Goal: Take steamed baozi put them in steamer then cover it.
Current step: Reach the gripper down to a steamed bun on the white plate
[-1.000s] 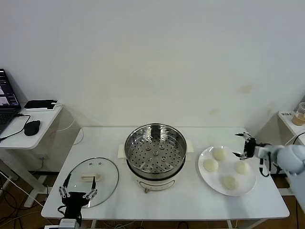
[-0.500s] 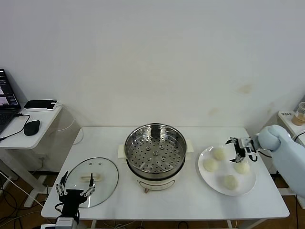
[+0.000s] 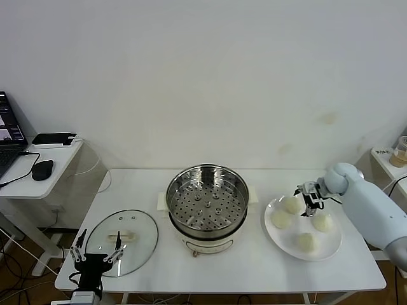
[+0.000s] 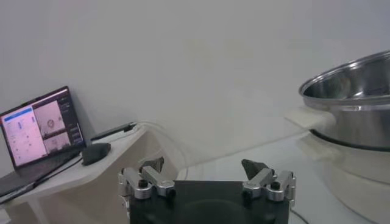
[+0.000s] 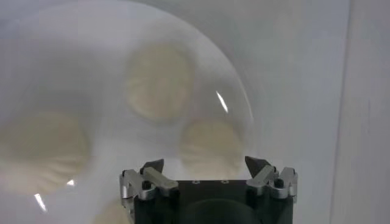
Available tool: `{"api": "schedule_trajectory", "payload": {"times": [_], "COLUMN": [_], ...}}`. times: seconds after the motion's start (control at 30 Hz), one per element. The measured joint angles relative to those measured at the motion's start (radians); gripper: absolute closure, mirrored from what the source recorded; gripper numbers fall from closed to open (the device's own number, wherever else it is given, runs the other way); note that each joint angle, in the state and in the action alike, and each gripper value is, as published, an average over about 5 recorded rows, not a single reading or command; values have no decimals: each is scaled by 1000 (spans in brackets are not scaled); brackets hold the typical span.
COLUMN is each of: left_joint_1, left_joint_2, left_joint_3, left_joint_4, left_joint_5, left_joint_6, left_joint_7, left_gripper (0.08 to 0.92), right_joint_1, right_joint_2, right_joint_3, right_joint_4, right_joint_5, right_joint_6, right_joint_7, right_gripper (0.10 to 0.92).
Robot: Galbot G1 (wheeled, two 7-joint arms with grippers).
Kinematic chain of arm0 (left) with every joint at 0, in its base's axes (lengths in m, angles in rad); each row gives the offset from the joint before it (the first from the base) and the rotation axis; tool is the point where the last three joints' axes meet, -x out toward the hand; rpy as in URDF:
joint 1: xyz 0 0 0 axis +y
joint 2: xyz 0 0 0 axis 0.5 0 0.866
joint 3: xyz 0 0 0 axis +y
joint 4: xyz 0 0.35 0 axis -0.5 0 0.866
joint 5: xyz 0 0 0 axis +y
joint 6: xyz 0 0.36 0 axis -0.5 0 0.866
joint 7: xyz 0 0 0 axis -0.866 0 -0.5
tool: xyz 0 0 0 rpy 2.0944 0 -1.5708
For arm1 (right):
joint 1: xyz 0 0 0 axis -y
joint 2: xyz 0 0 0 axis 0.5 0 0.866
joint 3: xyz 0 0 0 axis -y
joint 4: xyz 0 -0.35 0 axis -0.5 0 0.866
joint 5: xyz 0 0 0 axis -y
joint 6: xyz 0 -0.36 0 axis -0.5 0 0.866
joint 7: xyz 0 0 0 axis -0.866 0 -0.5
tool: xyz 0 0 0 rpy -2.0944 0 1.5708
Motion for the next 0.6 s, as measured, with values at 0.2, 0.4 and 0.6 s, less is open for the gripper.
{"api": "schedule_trajectory", "payload": {"times": [0.2, 0.4, 0.6], "left_joint_1": [2, 0, 0], "left_joint_2": [-2, -3, -3], "left_joint_3": [-3, -4, -5], "left_joint_4": [-1, -4, -6], "left_joint_5": [2, 3, 3], "left_joint_6": [-10, -11, -13], "left_joint_7": [3, 5, 4], "left_gripper": [177, 177, 177], "right_joint_1": [13, 16, 22], "right_joint_2": [26, 40, 49], "right_joint_3": [-15, -27, -31], "right_joint_4": [-39, -57, -65], "right_joint_5": [-18, -28, -34], "right_joint_6": [-9, -16, -19], "right_joint_7": [13, 19, 26], "right_gripper": [237, 310, 400]}}
